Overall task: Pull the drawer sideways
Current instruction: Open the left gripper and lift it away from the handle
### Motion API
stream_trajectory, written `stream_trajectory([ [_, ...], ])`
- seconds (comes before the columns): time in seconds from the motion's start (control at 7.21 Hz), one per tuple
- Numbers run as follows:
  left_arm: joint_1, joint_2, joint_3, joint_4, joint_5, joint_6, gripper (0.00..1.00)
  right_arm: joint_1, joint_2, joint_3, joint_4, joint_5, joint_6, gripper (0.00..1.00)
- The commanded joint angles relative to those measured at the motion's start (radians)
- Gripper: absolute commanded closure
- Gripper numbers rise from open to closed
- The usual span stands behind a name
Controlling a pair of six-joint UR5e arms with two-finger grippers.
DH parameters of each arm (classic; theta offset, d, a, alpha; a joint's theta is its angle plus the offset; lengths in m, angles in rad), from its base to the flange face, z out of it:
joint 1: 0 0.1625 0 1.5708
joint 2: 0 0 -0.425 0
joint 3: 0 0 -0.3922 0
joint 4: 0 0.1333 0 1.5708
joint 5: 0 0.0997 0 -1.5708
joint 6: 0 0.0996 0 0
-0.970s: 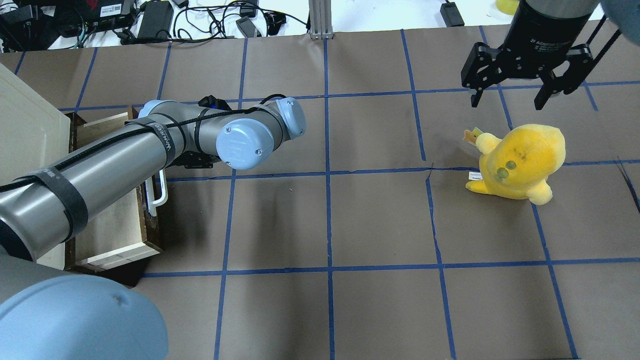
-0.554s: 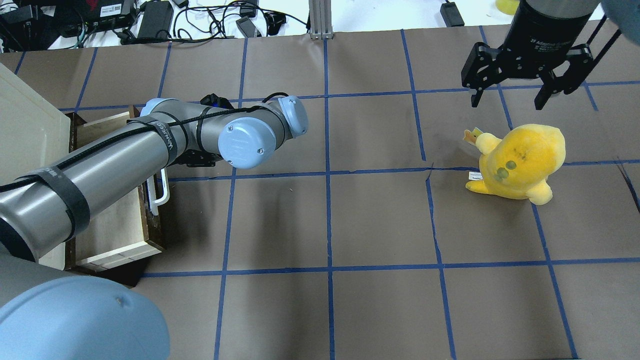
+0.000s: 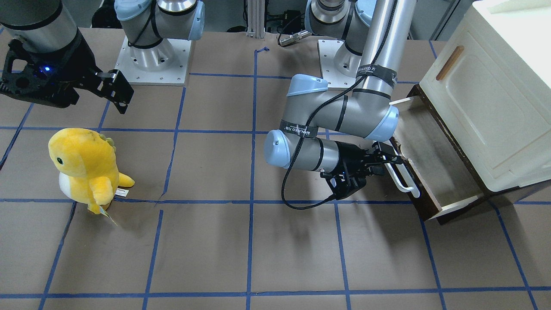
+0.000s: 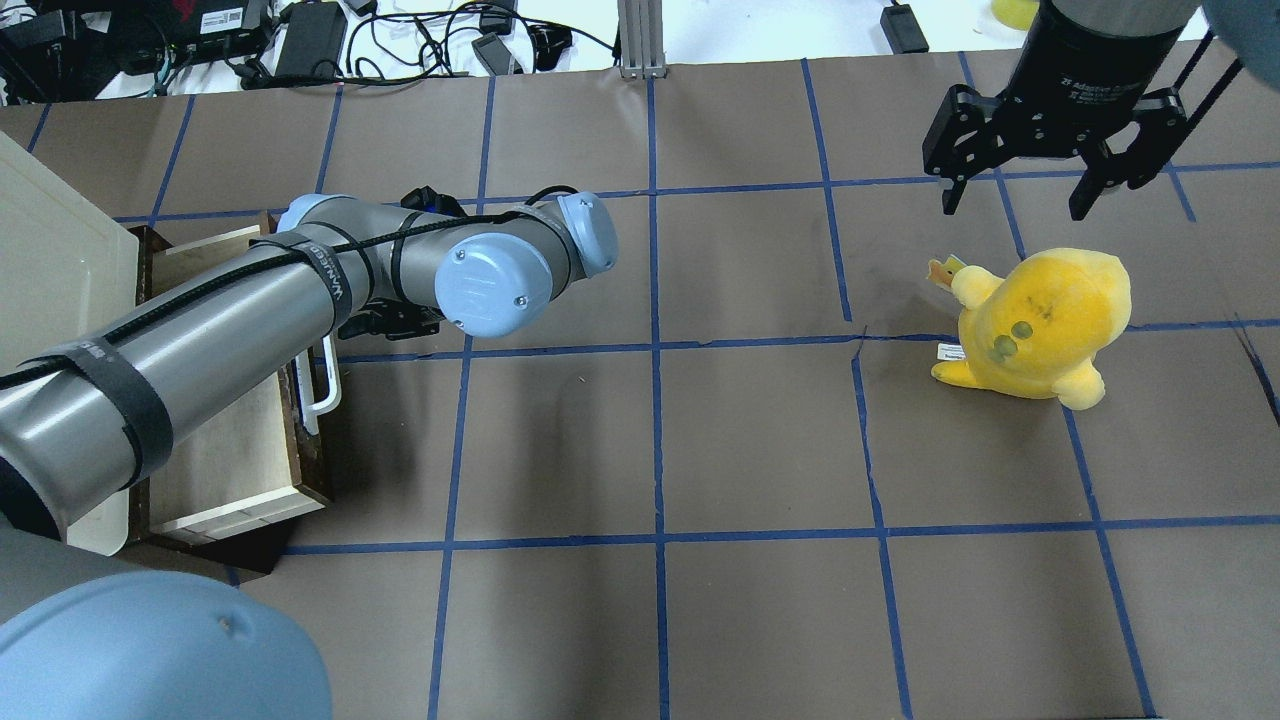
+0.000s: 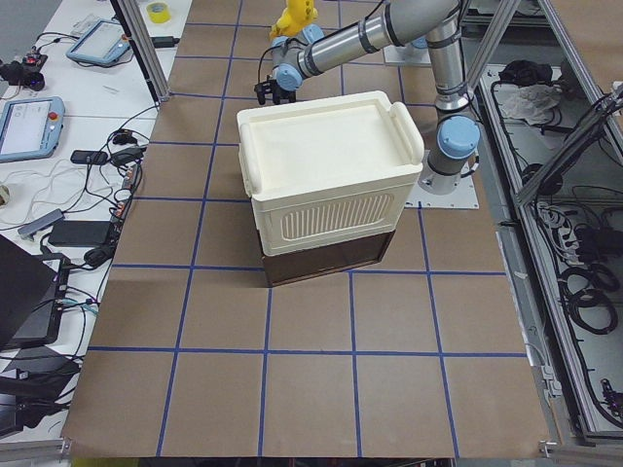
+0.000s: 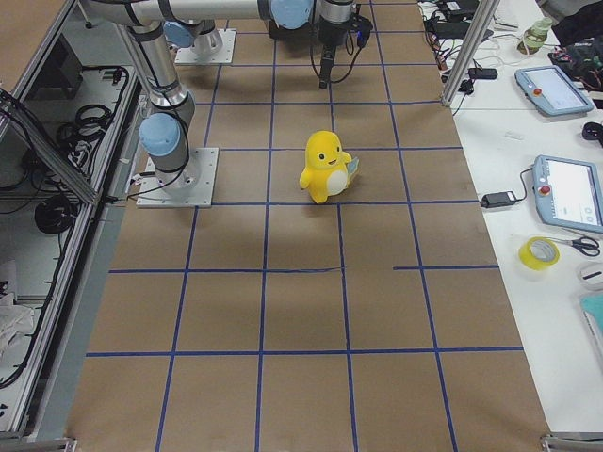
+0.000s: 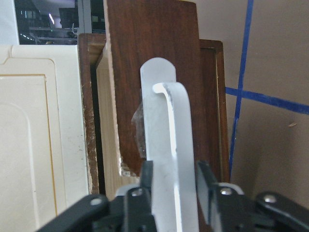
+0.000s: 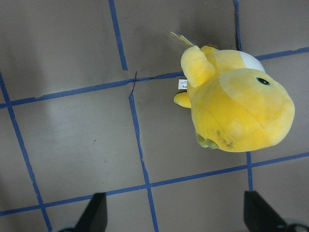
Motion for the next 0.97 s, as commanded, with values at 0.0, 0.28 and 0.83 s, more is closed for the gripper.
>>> stream_trajectory([
  [0.0,-0.005,0.047,0.01,0.012,-0.086,0.134,0.0,-0.001,0.0,0.0,-0.001,0.0,0.0,0.0],
  [0.28,-0.006,0.145,0.085,0.094,-0.381,0.429,0.0,0.001,0.0,0.0,-0.001,0.0,0.0,0.0],
  [0.83,0.069,0.421,0.193,0.103,-0.804,0.738,0.0,-0.001,0.0,0.0,-0.001,0.0,0.0,0.0],
])
